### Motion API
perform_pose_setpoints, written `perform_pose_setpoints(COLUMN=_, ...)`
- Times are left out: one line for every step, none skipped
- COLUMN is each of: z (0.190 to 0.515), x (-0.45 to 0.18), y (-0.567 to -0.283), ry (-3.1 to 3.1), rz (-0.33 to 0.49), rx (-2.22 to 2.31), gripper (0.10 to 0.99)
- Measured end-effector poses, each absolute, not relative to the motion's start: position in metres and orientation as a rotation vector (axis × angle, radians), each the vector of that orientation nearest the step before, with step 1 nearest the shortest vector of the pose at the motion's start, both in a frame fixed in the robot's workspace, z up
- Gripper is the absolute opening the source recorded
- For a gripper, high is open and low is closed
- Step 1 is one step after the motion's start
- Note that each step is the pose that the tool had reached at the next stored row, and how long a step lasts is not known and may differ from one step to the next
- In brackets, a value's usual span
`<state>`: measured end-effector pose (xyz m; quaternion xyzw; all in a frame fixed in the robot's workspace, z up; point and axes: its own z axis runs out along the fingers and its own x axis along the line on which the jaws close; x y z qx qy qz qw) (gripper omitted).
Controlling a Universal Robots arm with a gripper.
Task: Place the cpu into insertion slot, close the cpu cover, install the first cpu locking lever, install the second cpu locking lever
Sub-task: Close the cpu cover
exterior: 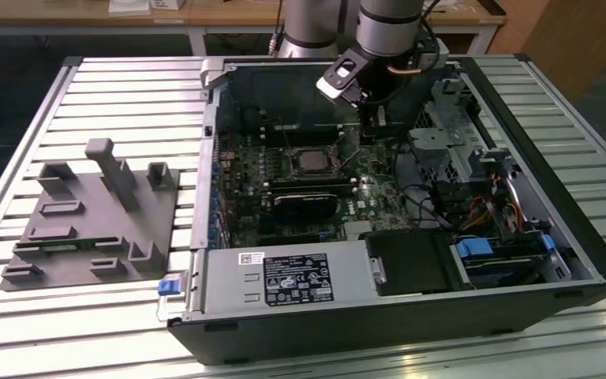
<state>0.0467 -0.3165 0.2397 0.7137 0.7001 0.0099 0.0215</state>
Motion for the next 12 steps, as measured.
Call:
perform_pose_setpoints(z=0.24, x=0.046, y=-0.316, ry=2.17, rz=0.031, rx=2.212, gripper=0.106)
perform_pose_setpoints(z=0.24, x=0.044, y=-0.316, ry=2.17, rz=0.031, rx=2.212, gripper=0.106)
perform_pose_setpoints(z=0.24, x=0.043, y=-0.316, ry=2.17, rz=0.031, rx=2.212, gripper=0.106)
perform_pose_setpoints(z=0.24, x=0.041, y=-0.316, ry=2.17, rz=0.031, rx=2.212, gripper=0.106)
perform_pose_setpoints(z=0.24, x=0.039, y=-0.316, ry=2.17, rz=0.031, rx=2.212, gripper=0.106)
perform_pose_setpoints(z=0.24, x=0.038, y=-0.316, ry=2.17, rz=0.031, rx=2.212, gripper=0.106)
perform_pose_setpoints(z=0.24, x=0.036, y=-0.316, ry=2.17, rz=0.031, rx=2.212, gripper=0.106)
perform_pose_setpoints(z=0.24, x=0.034, y=-0.316, ry=2.17, rz=0.031, rx=2.212, gripper=0.106)
perform_pose_setpoints(z=0.24, x=0.032, y=-0.316, ry=2.169, rz=0.031, rx=2.212, gripper=0.106)
perform_pose_setpoints(z=0.24, x=0.03, y=-0.316, ry=2.17, rz=0.031, rx=2.212, gripper=0.106)
perform_pose_setpoints(z=0.24, x=0.027, y=-0.316, ry=2.169, rz=0.031, rx=2.211, gripper=0.106)
perform_pose_setpoints(z=0.24, x=0.025, y=-0.316, ry=2.169, rz=0.032, rx=2.211, gripper=0.106)
